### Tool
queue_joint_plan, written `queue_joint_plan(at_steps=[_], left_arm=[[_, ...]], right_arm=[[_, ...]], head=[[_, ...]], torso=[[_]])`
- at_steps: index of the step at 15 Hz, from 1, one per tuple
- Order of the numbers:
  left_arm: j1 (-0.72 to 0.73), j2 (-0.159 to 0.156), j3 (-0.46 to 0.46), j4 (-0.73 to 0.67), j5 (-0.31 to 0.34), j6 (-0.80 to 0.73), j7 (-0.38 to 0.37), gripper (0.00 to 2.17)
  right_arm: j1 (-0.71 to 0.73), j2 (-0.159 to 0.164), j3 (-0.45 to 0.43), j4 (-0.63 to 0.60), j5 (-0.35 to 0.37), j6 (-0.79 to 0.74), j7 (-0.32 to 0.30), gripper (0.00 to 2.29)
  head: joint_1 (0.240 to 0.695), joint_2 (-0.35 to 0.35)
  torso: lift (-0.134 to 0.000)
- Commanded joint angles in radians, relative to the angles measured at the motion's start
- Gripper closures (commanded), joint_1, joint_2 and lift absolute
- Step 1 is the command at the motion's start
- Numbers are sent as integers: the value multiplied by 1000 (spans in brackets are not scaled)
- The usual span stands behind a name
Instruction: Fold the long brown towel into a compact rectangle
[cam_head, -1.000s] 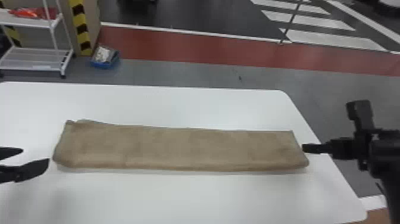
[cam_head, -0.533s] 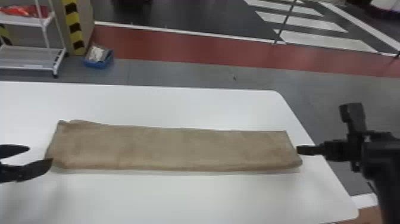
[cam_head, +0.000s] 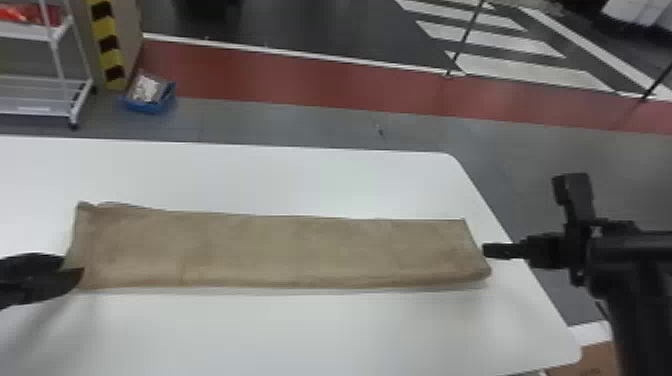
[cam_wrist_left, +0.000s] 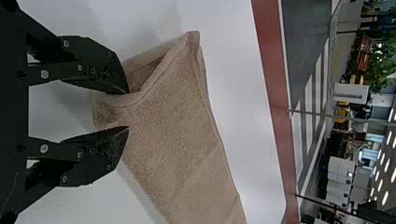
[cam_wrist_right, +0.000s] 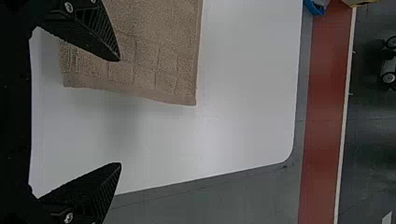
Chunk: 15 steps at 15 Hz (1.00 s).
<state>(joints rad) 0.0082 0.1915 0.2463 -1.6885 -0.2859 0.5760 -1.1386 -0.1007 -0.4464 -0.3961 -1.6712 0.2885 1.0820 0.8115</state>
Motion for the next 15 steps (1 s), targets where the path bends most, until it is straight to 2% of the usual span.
queue_joint_plan(at_steps=[1, 4, 7, 9, 13, 15], left_arm=[[-4, 13, -5, -8, -21, 19, -38, 1686], [6, 48, -5, -97, -78, 141, -118, 1733], [-1, 111, -85, -188, -245, 399, -265, 1730], [-7, 137, -134, -194, -319, 473, -306, 1730], [-28, 125, -171, -194, -345, 470, -279, 1733], [-31, 111, -147, -254, -325, 473, -250, 1733]], right_arm=[[-1, 0, -4, 5, 0, -6, 0, 87], [-1, -2, -9, 16, -5, -21, -2, 87], [-1, 3, -9, 25, -6, -40, -2, 87], [-1, 3, -6, 37, -5, -52, -5, 87], [9, 8, -7, 39, -6, -58, -5, 87], [13, 2, -14, 39, -14, -58, -3, 87]], head=[[695, -301], [695, -308], [695, -304], [695, -302], [695, -291], [695, -295]], torso=[[-120], [-120], [-120], [-120], [-120], [-120]])
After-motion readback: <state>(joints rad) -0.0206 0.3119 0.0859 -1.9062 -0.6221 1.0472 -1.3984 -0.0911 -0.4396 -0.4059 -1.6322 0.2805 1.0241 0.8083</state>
